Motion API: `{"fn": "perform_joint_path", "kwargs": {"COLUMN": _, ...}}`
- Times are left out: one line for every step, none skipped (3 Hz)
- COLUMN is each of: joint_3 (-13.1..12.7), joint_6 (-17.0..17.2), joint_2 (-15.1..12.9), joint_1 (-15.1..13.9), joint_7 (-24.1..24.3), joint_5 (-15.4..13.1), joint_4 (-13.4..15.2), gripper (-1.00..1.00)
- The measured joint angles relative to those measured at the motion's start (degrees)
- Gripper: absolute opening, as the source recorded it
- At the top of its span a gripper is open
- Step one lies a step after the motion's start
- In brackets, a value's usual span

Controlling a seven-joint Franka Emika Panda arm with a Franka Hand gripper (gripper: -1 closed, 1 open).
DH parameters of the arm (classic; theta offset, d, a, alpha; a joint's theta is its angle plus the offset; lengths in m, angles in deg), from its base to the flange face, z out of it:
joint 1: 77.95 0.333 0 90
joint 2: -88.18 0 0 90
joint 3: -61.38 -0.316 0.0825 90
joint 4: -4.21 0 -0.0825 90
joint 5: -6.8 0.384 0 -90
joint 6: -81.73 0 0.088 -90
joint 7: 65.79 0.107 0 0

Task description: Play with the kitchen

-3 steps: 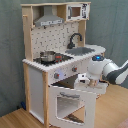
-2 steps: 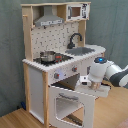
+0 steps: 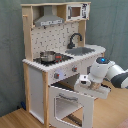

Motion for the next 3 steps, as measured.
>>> {"fn": "perform_joint_path", "kwargs": {"joint_3": 0.17, "joint_6": 0.43, "joint_2": 0.15, "joint_1": 0.03, "joint_7": 0.20, "joint_5": -0.07, "joint_4": -0.34, "gripper": 1.00}}
{"fn": "perform_joint_path", "kwargs": {"joint_3": 1.59, "joint_6": 5.27, "joint_2": 0.89, "joint_1": 0.89, "joint_7": 3.26, "joint_5": -1.20, "joint_4": -3.58, "gripper": 1.00}}
{"fn": "perform_joint_path", "kwargs": {"joint_3": 2.97, "joint_6": 8.82, "joint_2": 1.14, "joint_1": 2.44, "joint_7": 6.72, "joint_5": -2.99, "joint_4": -5.30, "gripper": 1.00}}
